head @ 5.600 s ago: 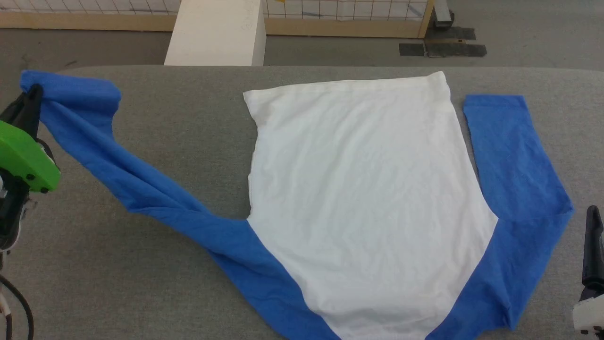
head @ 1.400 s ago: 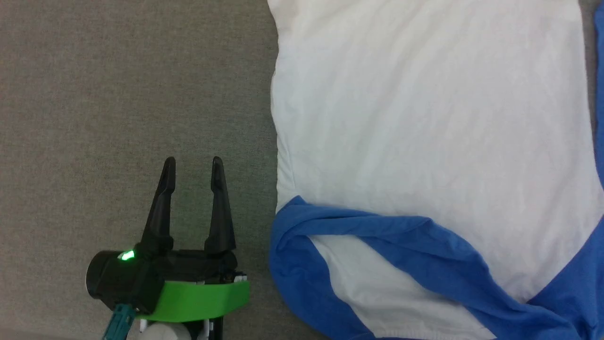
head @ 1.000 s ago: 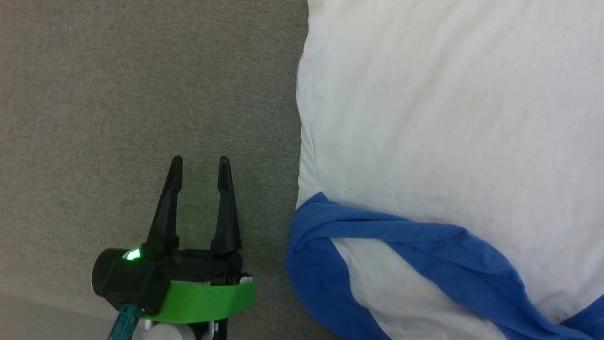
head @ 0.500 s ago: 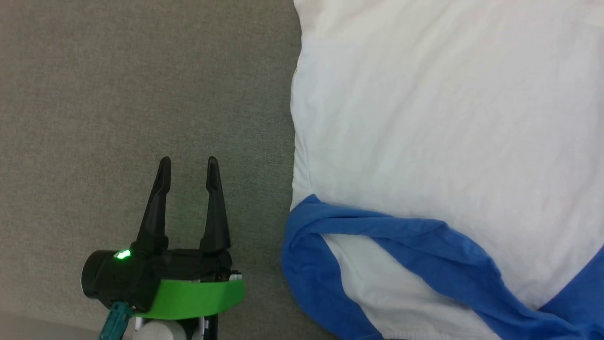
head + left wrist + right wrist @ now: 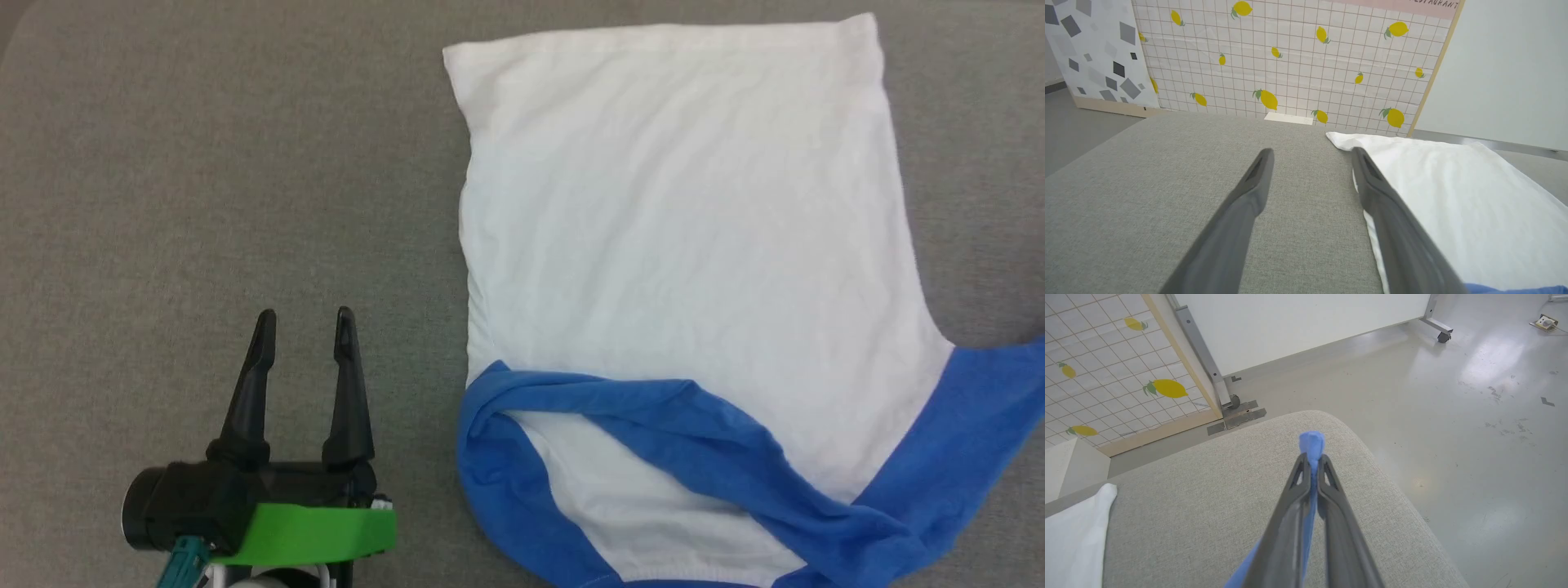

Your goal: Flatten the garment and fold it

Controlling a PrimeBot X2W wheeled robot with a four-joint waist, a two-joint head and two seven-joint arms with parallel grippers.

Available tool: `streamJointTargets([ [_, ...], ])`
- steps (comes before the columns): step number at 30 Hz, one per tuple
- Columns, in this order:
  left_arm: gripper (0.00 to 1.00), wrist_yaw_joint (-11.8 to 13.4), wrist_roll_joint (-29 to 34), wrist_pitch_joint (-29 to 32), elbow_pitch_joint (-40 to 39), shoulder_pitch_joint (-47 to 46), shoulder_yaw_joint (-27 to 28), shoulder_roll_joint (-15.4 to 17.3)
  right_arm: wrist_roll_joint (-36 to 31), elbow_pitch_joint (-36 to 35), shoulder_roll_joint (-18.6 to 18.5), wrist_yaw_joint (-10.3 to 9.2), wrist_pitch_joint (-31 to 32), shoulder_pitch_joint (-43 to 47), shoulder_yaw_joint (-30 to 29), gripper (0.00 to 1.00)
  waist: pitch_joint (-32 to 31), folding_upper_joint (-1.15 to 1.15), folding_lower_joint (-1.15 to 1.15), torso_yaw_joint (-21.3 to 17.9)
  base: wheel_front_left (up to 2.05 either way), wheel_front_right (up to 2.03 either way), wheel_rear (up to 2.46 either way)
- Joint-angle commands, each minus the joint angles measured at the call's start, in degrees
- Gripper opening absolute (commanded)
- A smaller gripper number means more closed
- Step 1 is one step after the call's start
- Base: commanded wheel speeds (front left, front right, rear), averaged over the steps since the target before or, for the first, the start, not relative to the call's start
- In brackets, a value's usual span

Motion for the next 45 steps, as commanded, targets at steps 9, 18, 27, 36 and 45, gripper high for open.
streamJointTargets([
  [9,1.00,-0.3,-1.6,0.8,0.3,2.7,0.3,0.7,6.0,-10.8,4.8,-0.09,-0.5,9.8,-1.0,0.00,-8.3,0.00,0.00,-3.2,0.00,0.00,0.00],
  [18,1.00,-0.2,-2.8,0.8,0.3,4.6,0.3,0.8,12.7,-30.1,9.0,-0.09,6.6,13.9,7.2,0.00,-11.6,0.00,0.00,-1.8,0.00,0.00,0.00],
  [27,1.00,-0.3,-3.4,0.7,0.7,5.3,-0.6,0.5,15.4,-42.0,14.0,-0.09,13.5,15.7,23.9,0.00,-12.8,0.00,0.00,0.0,0.00,0.00,0.00],
  [36,1.00,-0.4,-4.0,0.5,1.5,5.7,-1.3,0.4,14.8,-43.9,20.1,-0.09,15.7,19.4,43.3,0.00,-13.7,0.00,0.00,1.9,0.00,0.00,0.00],
  [45,1.00,-0.5,-4.7,0.5,2.2,6.2,-1.7,0.4,10.4,-32.4,23.2,-0.09,5.2,22.1,58.7,0.00,-14.2,0.00,0.00,3.6,0.00,0.00,0.00],
])
